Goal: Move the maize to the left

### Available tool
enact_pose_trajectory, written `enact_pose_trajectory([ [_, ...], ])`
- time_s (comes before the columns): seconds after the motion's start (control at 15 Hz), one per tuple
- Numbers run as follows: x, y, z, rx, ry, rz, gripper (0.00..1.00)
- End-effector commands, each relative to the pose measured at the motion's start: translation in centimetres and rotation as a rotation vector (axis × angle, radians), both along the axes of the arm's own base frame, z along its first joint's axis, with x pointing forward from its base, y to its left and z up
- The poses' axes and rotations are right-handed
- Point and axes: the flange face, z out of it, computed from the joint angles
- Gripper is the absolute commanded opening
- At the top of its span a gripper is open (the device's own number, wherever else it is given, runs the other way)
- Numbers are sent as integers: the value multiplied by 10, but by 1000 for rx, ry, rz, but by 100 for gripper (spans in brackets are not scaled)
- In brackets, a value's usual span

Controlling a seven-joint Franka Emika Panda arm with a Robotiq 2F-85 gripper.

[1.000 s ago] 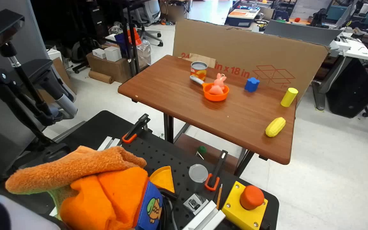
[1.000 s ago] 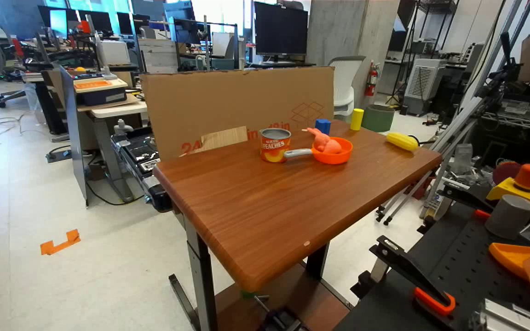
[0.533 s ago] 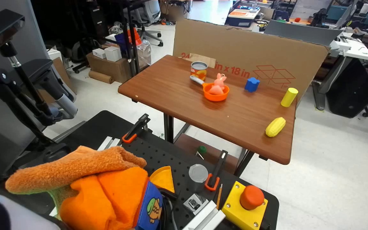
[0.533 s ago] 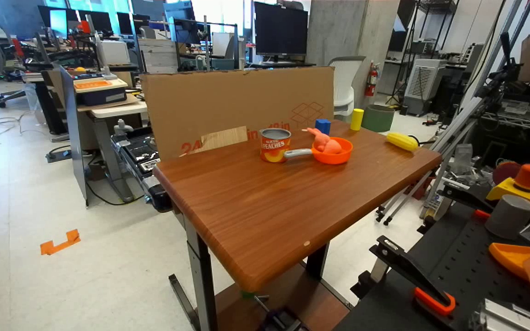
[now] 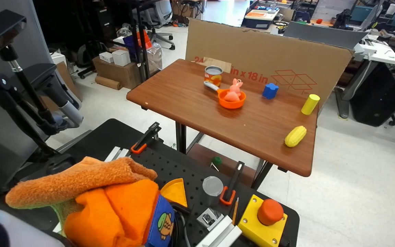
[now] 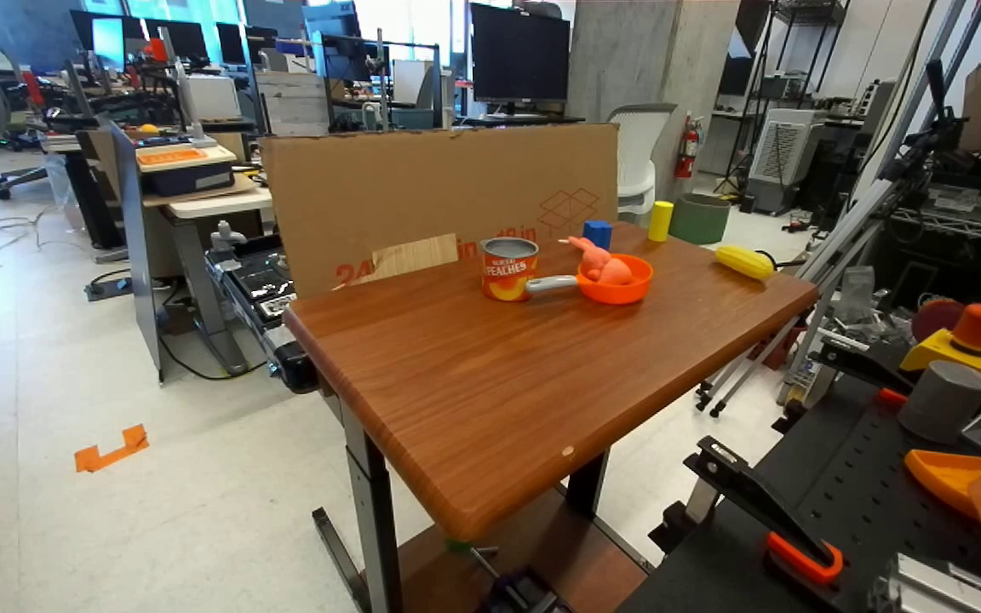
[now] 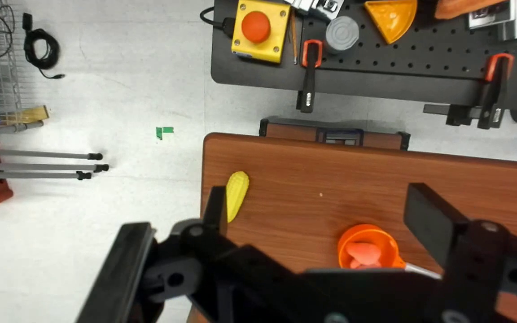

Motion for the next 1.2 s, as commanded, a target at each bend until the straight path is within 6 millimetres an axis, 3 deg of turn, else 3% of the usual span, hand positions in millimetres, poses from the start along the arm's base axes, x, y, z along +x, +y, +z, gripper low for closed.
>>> enact_pose_trajectory([
  [0.0, 40, -44, -26, 4, -19, -27, 100],
  [0.33, 92, -89, -89, 9, -3, -107, 100],
  [0.67, 134, -116, -159, 62, 35, -191, 100],
  [1.13, 166, -136, -244, 64, 58, -245, 100],
])
